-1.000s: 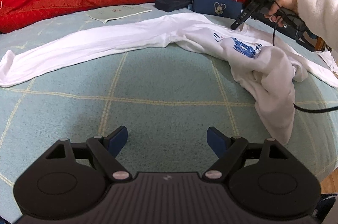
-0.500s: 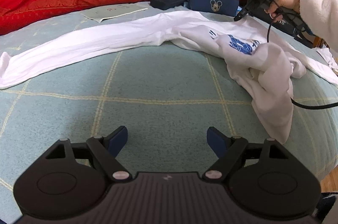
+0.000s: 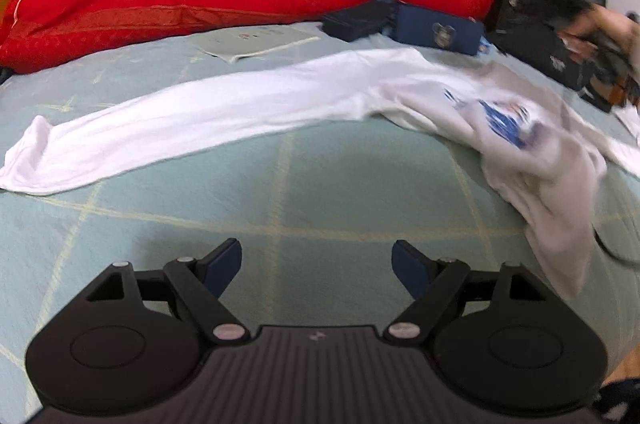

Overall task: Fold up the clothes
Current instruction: 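Grasp the sleeve cuff with the left tool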

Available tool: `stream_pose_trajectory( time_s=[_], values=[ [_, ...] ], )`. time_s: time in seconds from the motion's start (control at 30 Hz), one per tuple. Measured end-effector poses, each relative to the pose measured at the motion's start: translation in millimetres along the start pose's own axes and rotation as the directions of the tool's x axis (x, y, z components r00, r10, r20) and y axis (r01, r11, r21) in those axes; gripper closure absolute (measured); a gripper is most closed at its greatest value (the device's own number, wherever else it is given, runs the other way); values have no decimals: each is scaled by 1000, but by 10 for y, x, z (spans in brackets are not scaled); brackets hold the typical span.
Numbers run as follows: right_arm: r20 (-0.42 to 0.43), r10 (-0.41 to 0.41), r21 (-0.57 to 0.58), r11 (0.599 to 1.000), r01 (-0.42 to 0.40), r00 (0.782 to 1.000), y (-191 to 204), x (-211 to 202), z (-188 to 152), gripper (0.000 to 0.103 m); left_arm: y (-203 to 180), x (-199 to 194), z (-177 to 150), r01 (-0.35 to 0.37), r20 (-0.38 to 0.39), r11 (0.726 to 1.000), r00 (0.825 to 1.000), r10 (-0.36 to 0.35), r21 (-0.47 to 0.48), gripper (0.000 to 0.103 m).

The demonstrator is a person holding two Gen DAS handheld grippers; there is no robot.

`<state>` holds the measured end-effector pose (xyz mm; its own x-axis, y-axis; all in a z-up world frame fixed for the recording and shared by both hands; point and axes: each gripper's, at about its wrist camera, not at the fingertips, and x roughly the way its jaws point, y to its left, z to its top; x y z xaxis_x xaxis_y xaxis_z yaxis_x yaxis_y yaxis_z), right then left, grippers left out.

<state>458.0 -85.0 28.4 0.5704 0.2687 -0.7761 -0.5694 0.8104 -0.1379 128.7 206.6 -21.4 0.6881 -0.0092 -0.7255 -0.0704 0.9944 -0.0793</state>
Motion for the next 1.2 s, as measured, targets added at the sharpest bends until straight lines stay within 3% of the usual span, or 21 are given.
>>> stream_pose_trajectory(
  time_s=[0.17,0.23,0.33,0.5,0.7,0.77,0.8,0.83,0.87,0.97,1.17,1.2],
  values=[
    [69,162,88,982,-167,984,264,-590,-117,62,678,121,157,-66,-3,988,998,66,-142,24],
    [98,236,113,963,-247,967,396,-770,-177,54,1006,166,188,-100,-9,970,995,100,-220,25],
    [134,350,128,922,-366,927,640,-999,-256,52,1428,167,98,-166,-13,939,985,170,-303,27],
    [140,494,63,860,-506,858,1330,-1120,-334,41,2031,90,-64,-108,56,881,987,151,-461,29],
    [59,626,-1,779,-627,778,2228,-872,-479,41,2595,238,-14,3,173,772,975,139,-636,33],
    [50,655,-1,755,-656,754,2468,-793,-543,41,2694,325,31,4,187,742,969,164,-671,43],
    [50,667,6,744,-668,744,2552,-756,-560,41,2717,348,37,-11,180,729,966,184,-685,54],
    [51,673,13,739,-674,738,2616,-726,-570,41,2741,371,43,-26,174,716,963,205,-698,76],
    [52,675,17,736,-677,736,2673,-695,-576,41,2761,392,49,-43,165,703,960,225,-709,88],
    [49,667,13,744,-668,744,2753,-654,-582,41,2683,314,55,-107,151,737,950,274,-667,92],
    [50,603,2,797,-604,796,2613,-635,-555,41,2536,89,67,-210,111,775,934,339,-597,91],
    [48,591,-3,806,-592,805,2588,-629,-540,41,2527,76,71,-231,96,779,932,349,-583,86]
  ],
)
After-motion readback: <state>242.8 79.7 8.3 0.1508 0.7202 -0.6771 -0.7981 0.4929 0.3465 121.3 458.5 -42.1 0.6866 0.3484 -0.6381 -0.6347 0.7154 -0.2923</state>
